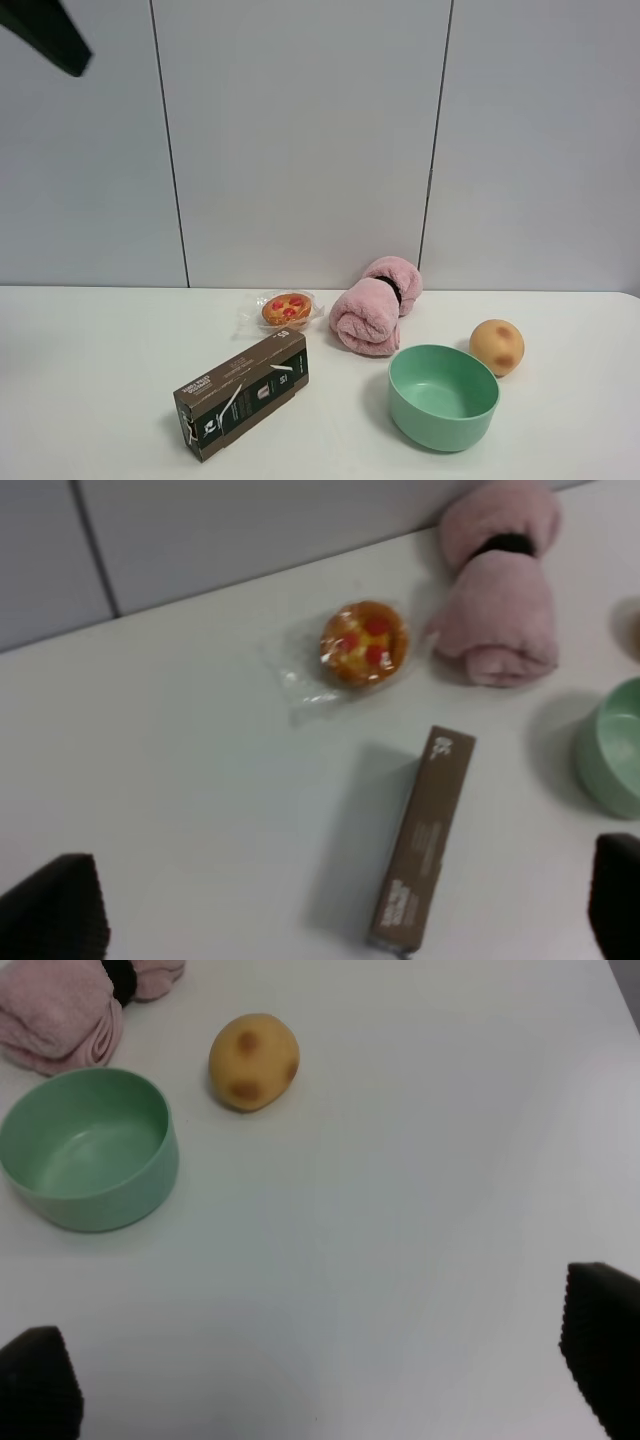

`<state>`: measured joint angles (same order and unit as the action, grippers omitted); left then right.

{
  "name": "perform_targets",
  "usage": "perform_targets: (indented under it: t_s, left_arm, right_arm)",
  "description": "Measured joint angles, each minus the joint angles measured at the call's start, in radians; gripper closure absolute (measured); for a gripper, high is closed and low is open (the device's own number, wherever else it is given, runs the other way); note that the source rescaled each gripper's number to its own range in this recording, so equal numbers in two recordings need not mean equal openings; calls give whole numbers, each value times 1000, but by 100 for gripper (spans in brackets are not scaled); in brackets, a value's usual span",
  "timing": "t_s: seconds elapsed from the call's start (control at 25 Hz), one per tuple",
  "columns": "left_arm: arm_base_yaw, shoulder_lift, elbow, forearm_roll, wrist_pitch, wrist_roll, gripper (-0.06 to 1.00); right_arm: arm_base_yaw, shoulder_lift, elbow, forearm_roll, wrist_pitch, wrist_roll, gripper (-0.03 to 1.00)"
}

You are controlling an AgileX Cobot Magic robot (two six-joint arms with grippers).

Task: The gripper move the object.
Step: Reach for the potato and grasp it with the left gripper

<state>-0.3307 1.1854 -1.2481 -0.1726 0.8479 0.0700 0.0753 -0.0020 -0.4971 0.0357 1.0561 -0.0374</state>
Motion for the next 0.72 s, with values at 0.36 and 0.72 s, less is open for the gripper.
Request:
perform_targets:
  t_s: [0.36,0.72]
  left_arm:
    - [-301,392,-356,34,-16,-14,-5]
    - [-432,754,-752,38,-9,-8,-6]
  right_arm:
    - [0,0,0,0,0,0,-3]
    - [0,0,0,0,0,0,-3]
